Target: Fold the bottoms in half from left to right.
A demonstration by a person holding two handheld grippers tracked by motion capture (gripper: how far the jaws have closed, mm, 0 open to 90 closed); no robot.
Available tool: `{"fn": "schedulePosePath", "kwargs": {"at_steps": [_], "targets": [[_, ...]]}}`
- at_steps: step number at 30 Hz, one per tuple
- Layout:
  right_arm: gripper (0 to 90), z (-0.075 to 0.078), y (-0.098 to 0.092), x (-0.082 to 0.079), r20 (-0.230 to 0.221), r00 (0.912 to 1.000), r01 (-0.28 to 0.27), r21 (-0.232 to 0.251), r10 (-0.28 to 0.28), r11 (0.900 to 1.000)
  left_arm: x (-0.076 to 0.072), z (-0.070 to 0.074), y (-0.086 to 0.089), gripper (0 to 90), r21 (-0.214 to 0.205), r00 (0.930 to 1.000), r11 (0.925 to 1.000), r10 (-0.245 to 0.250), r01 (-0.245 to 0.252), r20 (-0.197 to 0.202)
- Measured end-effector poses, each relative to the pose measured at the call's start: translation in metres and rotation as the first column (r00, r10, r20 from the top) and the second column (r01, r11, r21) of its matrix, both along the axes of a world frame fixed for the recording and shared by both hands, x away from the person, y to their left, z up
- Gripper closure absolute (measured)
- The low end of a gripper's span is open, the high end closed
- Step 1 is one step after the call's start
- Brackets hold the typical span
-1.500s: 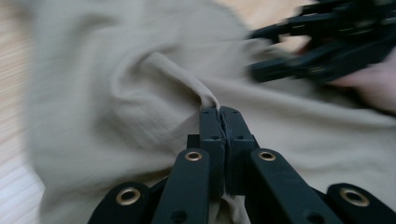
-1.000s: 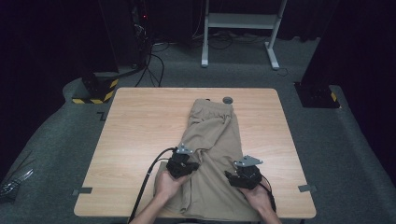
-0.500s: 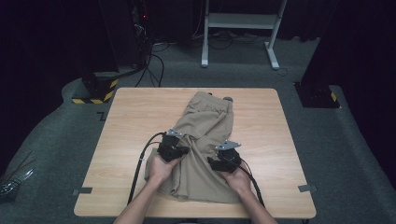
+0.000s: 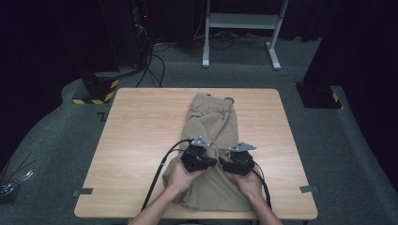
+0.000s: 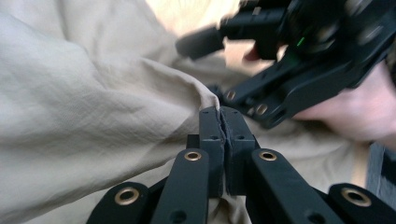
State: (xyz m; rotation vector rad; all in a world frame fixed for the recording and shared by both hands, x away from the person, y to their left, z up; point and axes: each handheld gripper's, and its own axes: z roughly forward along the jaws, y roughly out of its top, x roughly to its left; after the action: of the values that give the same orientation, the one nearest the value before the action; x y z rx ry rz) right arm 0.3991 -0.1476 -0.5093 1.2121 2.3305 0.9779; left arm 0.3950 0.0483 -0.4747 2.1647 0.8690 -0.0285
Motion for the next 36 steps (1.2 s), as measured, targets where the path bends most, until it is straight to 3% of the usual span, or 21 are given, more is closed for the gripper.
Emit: {"fn": "schedulePosePath", "kwargs": {"at_steps": [3,6,9,11,15,19,21,22,23,24,28,29,32,36], "targets": [[40.0,-0.007,-0.004,0.002,-0.030,0.9995,0.007,-0.011,-0.008,0.9999,0.001,-0.014,-0.006,87.0,0.066,0.9999,0.9978,0.010,-0.010,-0.002],[42.9,-0.007,-0.006,0.002,-0.029,0.9995,0.013,0.000,-0.013,0.9999,-0.005,-0.016,-0.003,75.9,0.067,0.9996,0.9974,0.024,-0.025,0.013],[45.7,-0.001,-0.007,-0.001,-0.015,0.9998,0.011,0.016,-0.011,0.9998,-0.020,-0.009,0.005,62.6,0.063,0.9955,0.9968,0.044,-0.050,0.084],[46.9,0.005,-0.006,-0.004,0.000,1.0000,-0.002,0.022,0.002,0.9998,-0.030,-0.001,0.017,55.7,0.046,0.9871,0.9954,0.077,-0.084,0.140],[47.1,0.020,-0.003,-0.010,0.029,0.9992,-0.030,0.061,0.029,0.9977,-0.053,0.009,0.043,45.7,0.026,0.9618,0.9856,0.157,-0.167,0.224],[46.9,0.032,0.008,-0.012,0.045,0.9968,-0.069,0.092,0.065,0.9934,-0.076,0.007,0.057,40.3,0.069,0.9389,0.9698,0.207,-0.234,0.275],[46.7,0.036,0.018,-0.012,0.042,0.9947,-0.097,0.094,0.094,0.9908,-0.085,0.000,0.060,37.4,0.086,0.9350,0.9624,0.226,-0.258,0.273],[46.6,0.035,0.024,-0.012,0.036,0.9938,-0.109,0.097,0.106,0.9894,-0.089,-0.006,0.060,36.2,0.096,0.9294,0.9548,0.246,-0.281,0.275],[46.6,0.033,0.030,-0.011,0.026,0.9927,-0.120,0.090,0.118,0.9887,-0.089,-0.009,0.060,35.3,0.107,0.9248,0.9506,0.251,-0.291,0.286],[46.6,0.032,0.033,-0.010,0.020,0.9927,-0.120,0.086,0.119,0.9890,-0.089,-0.015,0.060,35.0,0.130,0.9171,0.9395,0.269,-0.317,0.295],[50.3,0.013,0.047,0.002,-0.042,0.9923,-0.115,0.036,0.116,0.9928,-0.075,-0.037,0.065,35.4,0.175,0.9112,0.9139,0.315,-0.366,0.266],[53.8,0.009,0.048,0.004,-0.053,0.9925,-0.109,0.025,0.110,0.9937,-0.073,-0.040,0.065,35.7,0.179,0.9108,0.9115,0.318,-0.370,0.263],[68.0,0.006,0.048,0.008,-0.068,0.9890,-0.130,0.023,0.131,0.9912,-0.072,-0.038,0.065,35.8,0.162,0.9129,0.9168,0.318,-0.365,0.256],[86.8,0.013,0.043,0.006,-0.045,0.9881,-0.145,0.042,0.147,0.9885,-0.076,-0.028,0.065,35.0,0.131,0.9167,0.9289,0.305,-0.346,0.258]]}}
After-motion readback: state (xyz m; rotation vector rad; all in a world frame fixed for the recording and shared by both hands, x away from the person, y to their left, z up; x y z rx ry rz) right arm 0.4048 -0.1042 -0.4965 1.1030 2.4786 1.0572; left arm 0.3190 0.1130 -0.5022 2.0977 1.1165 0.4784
